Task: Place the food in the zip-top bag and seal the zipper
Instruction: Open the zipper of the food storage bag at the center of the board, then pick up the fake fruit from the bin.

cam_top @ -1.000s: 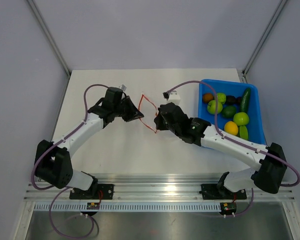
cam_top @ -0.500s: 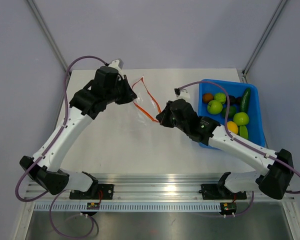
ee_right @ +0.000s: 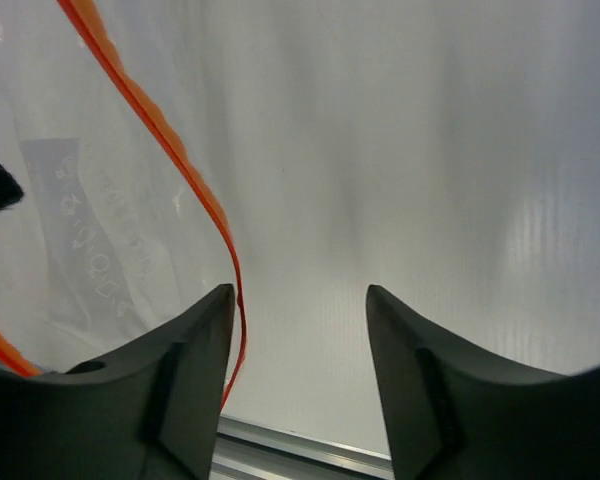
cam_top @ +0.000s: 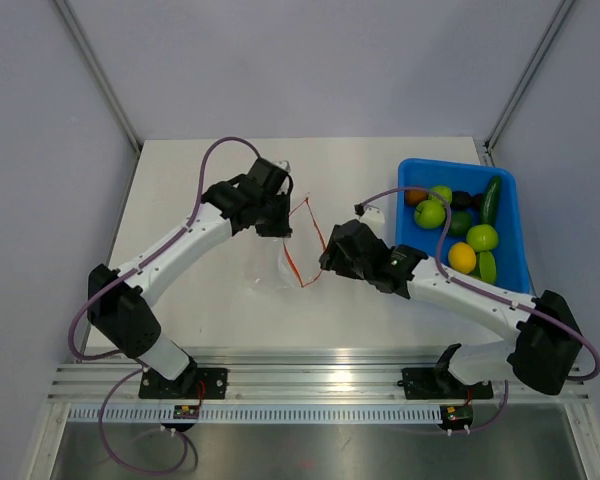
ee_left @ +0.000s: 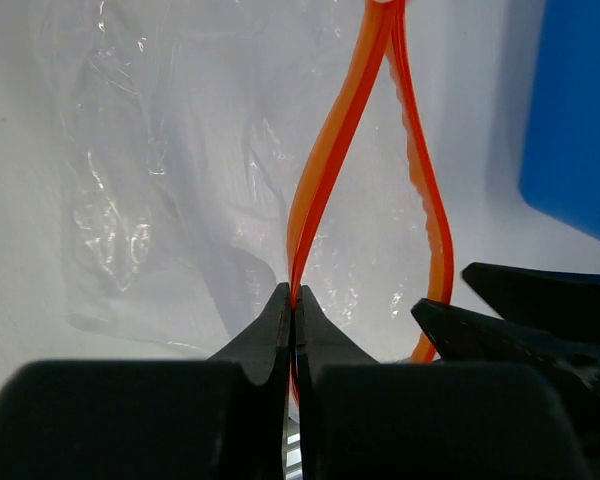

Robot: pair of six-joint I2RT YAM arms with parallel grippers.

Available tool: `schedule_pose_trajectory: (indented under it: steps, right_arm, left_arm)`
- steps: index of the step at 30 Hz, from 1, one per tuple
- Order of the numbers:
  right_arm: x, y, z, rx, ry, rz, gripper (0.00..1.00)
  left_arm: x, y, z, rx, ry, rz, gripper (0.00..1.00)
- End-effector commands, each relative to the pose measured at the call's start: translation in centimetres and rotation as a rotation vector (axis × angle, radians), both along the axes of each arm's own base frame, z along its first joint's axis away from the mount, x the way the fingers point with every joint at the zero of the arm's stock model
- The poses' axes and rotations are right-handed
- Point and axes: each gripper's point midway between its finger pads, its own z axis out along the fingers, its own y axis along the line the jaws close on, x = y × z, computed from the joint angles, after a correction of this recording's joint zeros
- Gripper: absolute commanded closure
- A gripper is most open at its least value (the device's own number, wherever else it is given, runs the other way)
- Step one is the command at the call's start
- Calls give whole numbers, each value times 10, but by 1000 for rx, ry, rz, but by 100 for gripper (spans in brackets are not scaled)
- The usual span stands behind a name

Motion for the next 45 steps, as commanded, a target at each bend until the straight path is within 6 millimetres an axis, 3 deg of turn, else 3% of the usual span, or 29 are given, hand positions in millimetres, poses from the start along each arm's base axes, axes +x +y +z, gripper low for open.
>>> schedule_pose_trajectory:
  steps: [1,3,7,8,9,12,13,15,16,24,28,32,39,45]
  right_arm:
    - [7,-32,59,-15,-156,-60,33]
    - [9,-62,90,-77,-249,-116,27]
    - [18,-134,120,-206,-330,-275,24]
    - [19,-152,122,-242,-335,-311,24]
    - [24,-185,120,-281,-312,-399,24]
    - [25,-229,120,-315,-279,-482,24]
    - [28,-259,116,-324,-254,-565,24]
    - [38,-270,110,-304,-234,-553,22]
    - [46,-285,99,-284,-188,-582,21]
    - [126,-293,62,-190,-146,-488,11]
    - [152,-298,26,-180,-83,-459,10]
    - [168,-296,7,-184,-60,-403,6]
    - [198,-299,-9,-223,-61,-343,5]
    - [205,-291,-37,-206,-5,-281,5]
  left_arm:
    - [6,-19,18,-44,-56,-47,100]
    - [9,-24,17,-54,-53,-47,100]
    - [10,-32,17,-81,-47,-57,100]
    - [11,-35,18,-91,-50,-58,100]
    - [11,-36,18,-100,-46,-64,100]
    - [10,-37,17,-107,-44,-66,100]
    - [10,-37,17,-107,-46,-67,100]
    - [9,-39,16,-116,-43,-70,100]
    - [10,-41,16,-120,-42,-73,100]
    - [6,-42,17,-130,-40,-95,100]
    - [5,-44,18,-136,-40,-105,100]
    - [6,-45,16,-135,-35,-110,100]
    - [8,-46,13,-124,-25,-117,100]
    - [8,-47,10,-119,-19,-114,100]
